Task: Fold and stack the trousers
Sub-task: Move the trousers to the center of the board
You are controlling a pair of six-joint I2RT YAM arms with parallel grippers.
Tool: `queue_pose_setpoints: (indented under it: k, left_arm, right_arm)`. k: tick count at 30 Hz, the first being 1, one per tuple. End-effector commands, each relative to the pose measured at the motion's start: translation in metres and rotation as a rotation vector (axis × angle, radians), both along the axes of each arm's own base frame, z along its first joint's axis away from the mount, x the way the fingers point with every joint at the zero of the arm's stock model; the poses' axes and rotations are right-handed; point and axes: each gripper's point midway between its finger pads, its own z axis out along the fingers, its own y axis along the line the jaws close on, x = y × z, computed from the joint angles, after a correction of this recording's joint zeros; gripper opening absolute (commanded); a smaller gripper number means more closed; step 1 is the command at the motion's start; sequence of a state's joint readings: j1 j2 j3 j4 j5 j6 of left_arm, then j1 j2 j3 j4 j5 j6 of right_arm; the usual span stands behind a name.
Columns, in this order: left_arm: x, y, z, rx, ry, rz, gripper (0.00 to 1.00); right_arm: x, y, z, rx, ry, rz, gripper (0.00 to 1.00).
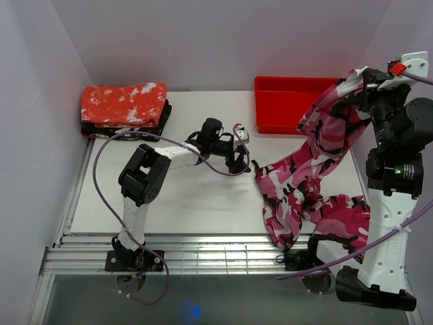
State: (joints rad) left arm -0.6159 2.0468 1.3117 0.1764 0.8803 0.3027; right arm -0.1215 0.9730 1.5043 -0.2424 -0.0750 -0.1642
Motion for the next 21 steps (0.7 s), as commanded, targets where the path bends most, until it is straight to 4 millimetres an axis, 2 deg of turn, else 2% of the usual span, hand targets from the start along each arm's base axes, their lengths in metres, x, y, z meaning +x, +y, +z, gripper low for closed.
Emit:
queue_pose_setpoints:
  k: [1,2,5,8,9,11,12,15,18,19,20,21]
  left_arm:
    - [-0.005,-0.020,0.027,-0.131,-0.186,-0.210,0.93]
    - [-0.006,-0.024,0.017,-0.133,-0.182,-0.235,0.93]
    - [-0.014,-0.041,0.015,-0.157,-0.218,-0.302,0.93]
    - [-0.027,-0.055,0.006,-0.167,-0.219,-0.359,0.92]
    - [-0.030,-0.058,-0.003,-0.162,-0.207,-0.372,0.90]
    - [-0.035,-0.065,-0.007,-0.162,-0.191,-0.392,0.80]
    - [-0.037,-0.065,-0.017,-0.150,-0.160,-0.398,0.74]
    - [-0.041,-0.067,-0.023,-0.127,-0.116,-0.418,0.56]
    - [-0.037,-0.061,-0.026,-0.069,-0.061,-0.381,0.20]
    - [-0.030,-0.053,-0.015,-0.057,-0.078,-0.361,0.09]
    - [-0.024,-0.031,-0.008,-0.008,-0.043,-0.303,0.00]
    - [-0.011,-0.004,0.007,0.021,-0.028,-0.203,0.00]
  right_arm:
    - [-0.017,0.005,0.044,-0.011,-0.118,0.016,0.08]
    - [-0.017,0.005,0.046,-0.008,-0.119,0.017,0.08]
    - [-0.016,0.005,0.048,0.000,-0.117,0.016,0.08]
    - [-0.019,0.006,0.052,0.002,-0.125,0.022,0.08]
    - [-0.020,0.006,0.053,0.000,-0.124,0.023,0.08]
    - [-0.020,0.005,0.053,0.003,-0.122,0.016,0.08]
    - [-0.021,0.005,0.054,0.000,-0.125,0.013,0.08]
    - [-0.022,0.004,0.056,-0.003,-0.128,0.011,0.08]
    - [-0.024,0.004,0.059,-0.010,-0.136,0.004,0.08]
    - [-0.026,0.002,0.059,-0.018,-0.138,-0.005,0.08]
    - [-0.022,0.000,0.049,-0.020,-0.120,-0.014,0.08]
    - [-0.020,-0.001,0.036,-0.019,-0.096,-0.019,0.08]
